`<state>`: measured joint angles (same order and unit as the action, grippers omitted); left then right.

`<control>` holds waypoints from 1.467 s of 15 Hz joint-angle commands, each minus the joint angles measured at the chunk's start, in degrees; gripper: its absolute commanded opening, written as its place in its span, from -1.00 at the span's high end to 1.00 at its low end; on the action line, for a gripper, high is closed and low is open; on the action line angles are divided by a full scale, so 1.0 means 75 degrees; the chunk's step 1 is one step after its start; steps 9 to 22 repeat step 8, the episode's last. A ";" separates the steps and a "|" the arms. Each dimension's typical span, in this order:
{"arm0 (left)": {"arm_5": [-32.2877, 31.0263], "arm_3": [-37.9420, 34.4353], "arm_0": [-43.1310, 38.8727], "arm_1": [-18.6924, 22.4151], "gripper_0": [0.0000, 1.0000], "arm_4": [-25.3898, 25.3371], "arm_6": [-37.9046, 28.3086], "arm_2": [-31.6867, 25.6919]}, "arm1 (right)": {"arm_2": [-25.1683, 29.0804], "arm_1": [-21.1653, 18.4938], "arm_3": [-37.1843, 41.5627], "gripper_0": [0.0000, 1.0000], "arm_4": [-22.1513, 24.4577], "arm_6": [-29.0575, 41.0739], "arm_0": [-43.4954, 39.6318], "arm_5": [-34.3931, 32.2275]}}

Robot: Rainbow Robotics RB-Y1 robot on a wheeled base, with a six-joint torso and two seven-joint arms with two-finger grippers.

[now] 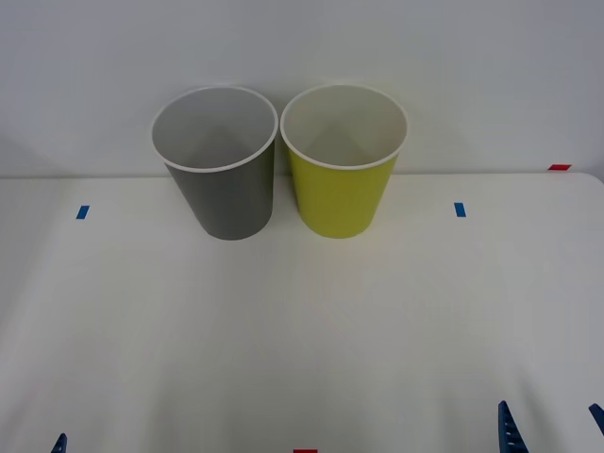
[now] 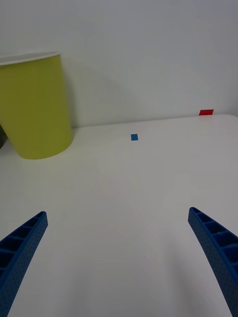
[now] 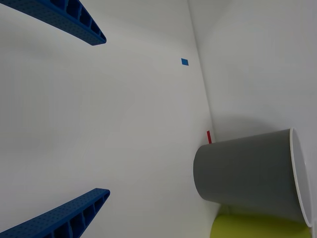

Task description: Put cans in the gray bin and PET bottles in the light green bin.

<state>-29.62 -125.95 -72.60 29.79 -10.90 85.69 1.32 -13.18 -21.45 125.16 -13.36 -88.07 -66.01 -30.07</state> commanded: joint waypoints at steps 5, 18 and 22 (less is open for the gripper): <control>0.0000 0.0000 0.0000 0.0000 -1.00 0.0000 0.0000 0.0000 | 0.0000 0.0001 0.0000 -0.96 0.0000 0.0001 0.0000 0.0001; 0.0000 0.0000 0.0000 0.0000 -1.00 0.0000 0.0000 0.0000 | 0.0000 0.0001 0.0000 -0.96 0.0000 0.0001 0.0000 0.0001; 0.0000 0.0000 0.0000 0.0000 -1.00 0.0000 0.0000 0.0000 | 0.0000 0.0001 0.0000 -0.96 0.0000 0.0001 0.0000 0.0001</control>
